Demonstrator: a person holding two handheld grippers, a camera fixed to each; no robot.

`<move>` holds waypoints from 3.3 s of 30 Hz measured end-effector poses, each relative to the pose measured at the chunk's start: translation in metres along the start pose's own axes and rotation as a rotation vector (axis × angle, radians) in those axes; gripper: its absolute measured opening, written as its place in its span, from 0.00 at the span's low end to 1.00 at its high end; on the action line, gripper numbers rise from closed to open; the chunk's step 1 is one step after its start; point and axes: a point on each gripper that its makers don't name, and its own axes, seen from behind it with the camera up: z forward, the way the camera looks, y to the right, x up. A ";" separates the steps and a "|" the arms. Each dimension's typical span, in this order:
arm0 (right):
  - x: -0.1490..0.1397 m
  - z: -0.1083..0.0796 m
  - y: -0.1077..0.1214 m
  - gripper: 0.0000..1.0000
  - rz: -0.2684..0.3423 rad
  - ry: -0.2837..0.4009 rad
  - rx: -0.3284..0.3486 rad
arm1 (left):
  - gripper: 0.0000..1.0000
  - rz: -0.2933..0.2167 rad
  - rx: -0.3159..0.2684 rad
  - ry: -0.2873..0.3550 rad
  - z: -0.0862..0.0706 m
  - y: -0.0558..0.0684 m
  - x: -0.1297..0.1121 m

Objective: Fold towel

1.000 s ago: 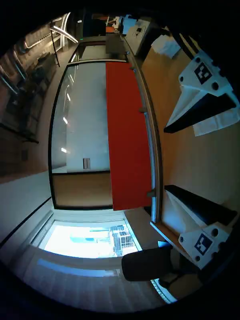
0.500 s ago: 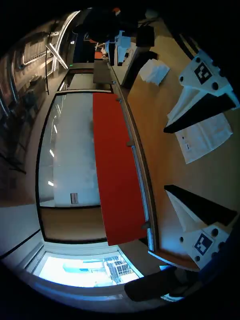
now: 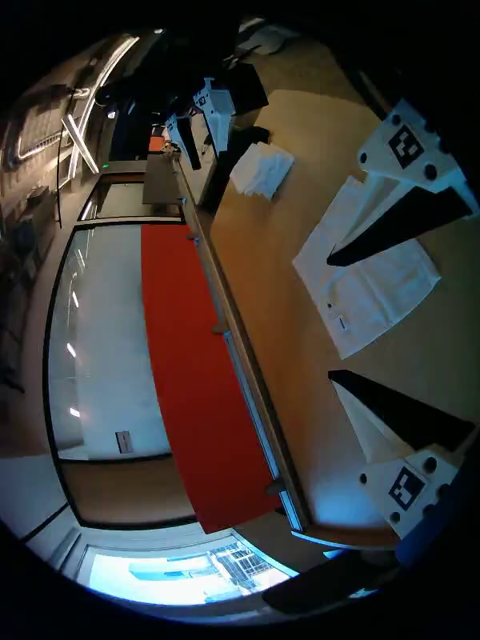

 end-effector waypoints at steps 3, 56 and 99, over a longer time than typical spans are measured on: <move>-0.007 0.003 -0.007 1.00 -0.012 -0.023 0.028 | 0.96 0.004 -0.019 -0.019 0.004 0.006 -0.008; -0.246 0.052 -0.097 1.00 0.017 -0.356 0.181 | 0.96 0.000 -0.122 -0.386 0.073 0.069 -0.243; -0.287 0.058 -0.116 0.73 0.028 -0.418 0.241 | 0.81 -0.031 -0.129 -0.450 0.079 0.081 -0.268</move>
